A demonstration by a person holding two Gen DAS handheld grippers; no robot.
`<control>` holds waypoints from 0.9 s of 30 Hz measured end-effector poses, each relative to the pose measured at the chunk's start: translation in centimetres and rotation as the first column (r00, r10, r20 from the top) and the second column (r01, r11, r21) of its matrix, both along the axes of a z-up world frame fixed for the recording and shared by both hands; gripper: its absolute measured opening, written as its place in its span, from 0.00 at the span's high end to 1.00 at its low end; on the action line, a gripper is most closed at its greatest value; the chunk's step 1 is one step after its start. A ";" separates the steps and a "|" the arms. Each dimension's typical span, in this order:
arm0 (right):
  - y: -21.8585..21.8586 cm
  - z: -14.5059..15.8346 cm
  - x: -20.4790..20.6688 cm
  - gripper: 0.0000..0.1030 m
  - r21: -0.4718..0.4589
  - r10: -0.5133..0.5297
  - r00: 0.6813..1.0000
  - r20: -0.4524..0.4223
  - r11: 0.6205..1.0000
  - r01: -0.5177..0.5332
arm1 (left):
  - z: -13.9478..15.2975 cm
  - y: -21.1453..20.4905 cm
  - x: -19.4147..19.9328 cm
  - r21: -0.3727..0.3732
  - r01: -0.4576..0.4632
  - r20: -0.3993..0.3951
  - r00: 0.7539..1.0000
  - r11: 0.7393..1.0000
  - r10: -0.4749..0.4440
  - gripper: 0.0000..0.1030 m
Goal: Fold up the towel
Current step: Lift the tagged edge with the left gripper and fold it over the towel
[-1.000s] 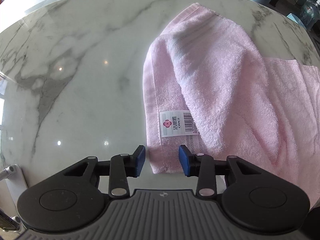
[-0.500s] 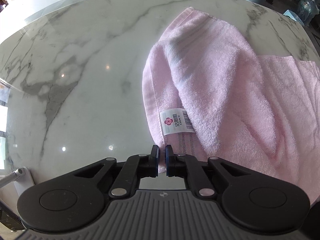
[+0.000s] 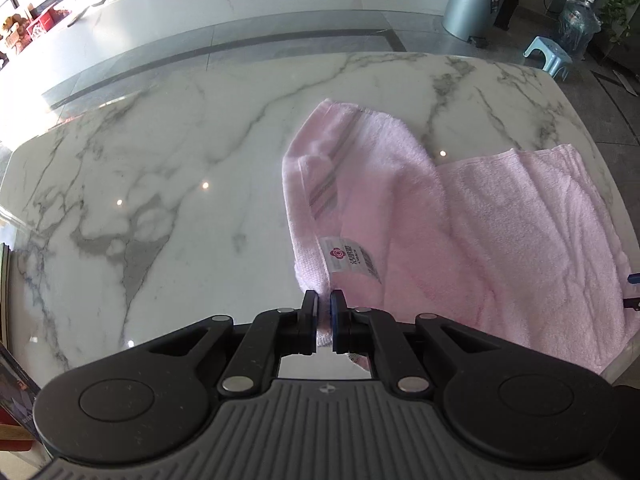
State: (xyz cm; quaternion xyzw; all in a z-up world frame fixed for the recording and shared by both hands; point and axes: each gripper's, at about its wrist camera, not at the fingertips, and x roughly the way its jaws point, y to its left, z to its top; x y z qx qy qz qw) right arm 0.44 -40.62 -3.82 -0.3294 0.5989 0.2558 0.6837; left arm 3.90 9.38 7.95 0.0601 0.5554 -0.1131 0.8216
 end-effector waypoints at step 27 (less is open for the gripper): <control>-10.0 -0.7 -3.1 0.67 0.167 -0.030 0.999 0.016 0.986 0.027 | 7.8 -24.4 -7.3 -0.079 0.546 0.088 0.837 0.834 -0.539 0.95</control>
